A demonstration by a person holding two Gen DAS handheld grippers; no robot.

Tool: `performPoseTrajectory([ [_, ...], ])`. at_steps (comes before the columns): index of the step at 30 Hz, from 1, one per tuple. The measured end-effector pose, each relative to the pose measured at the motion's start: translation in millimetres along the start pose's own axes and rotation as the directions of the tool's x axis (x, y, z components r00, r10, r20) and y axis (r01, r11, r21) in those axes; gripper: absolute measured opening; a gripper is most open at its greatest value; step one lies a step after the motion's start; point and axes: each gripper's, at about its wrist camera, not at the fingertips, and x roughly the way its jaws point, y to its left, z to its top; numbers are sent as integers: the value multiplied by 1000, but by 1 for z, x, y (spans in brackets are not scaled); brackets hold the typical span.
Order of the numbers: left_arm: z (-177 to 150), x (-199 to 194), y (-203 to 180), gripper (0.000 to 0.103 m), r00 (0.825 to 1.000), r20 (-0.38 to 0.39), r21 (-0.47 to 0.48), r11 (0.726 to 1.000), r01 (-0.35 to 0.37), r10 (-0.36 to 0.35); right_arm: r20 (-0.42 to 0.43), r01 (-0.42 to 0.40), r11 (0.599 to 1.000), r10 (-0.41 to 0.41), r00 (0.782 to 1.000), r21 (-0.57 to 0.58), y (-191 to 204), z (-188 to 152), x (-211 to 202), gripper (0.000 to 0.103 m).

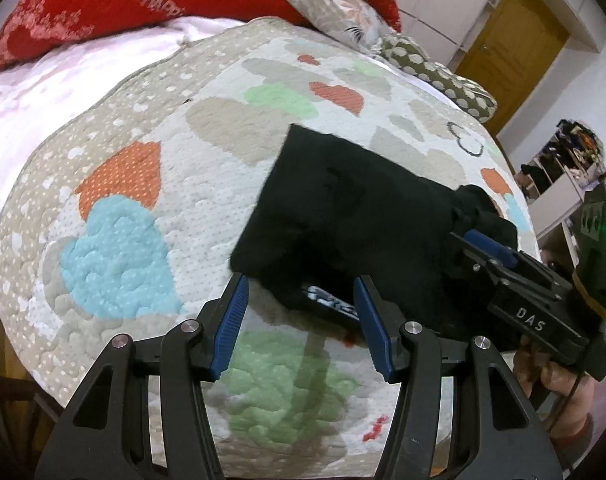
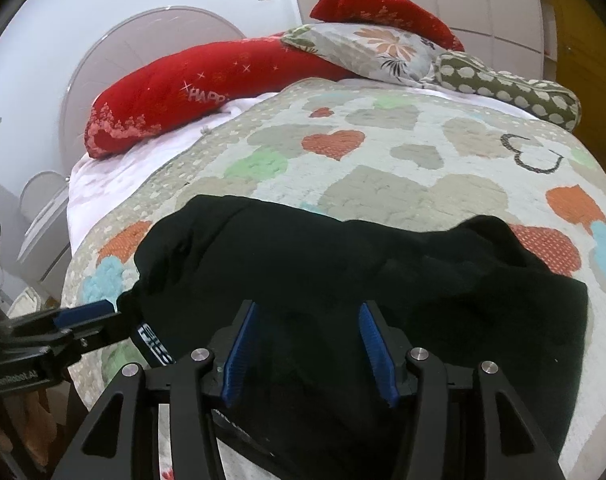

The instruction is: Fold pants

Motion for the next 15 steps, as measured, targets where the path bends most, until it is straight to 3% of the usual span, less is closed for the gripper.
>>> performPoseTrajectory([
  [4,0,1,9,54,1000,-3,-35,999,17,-17,-2,-20,1000,20,1000,-15,6,8,6,60],
  [7,-4,4,12,55,997,-6,-61,995,72,-73,0,-32,999,32,999,-36,12,18,10,65],
  [15,-6,22,9,55,990,-52,-101,987,129,-134,-38,-71,994,69,997,-79,22,59,44,67],
])
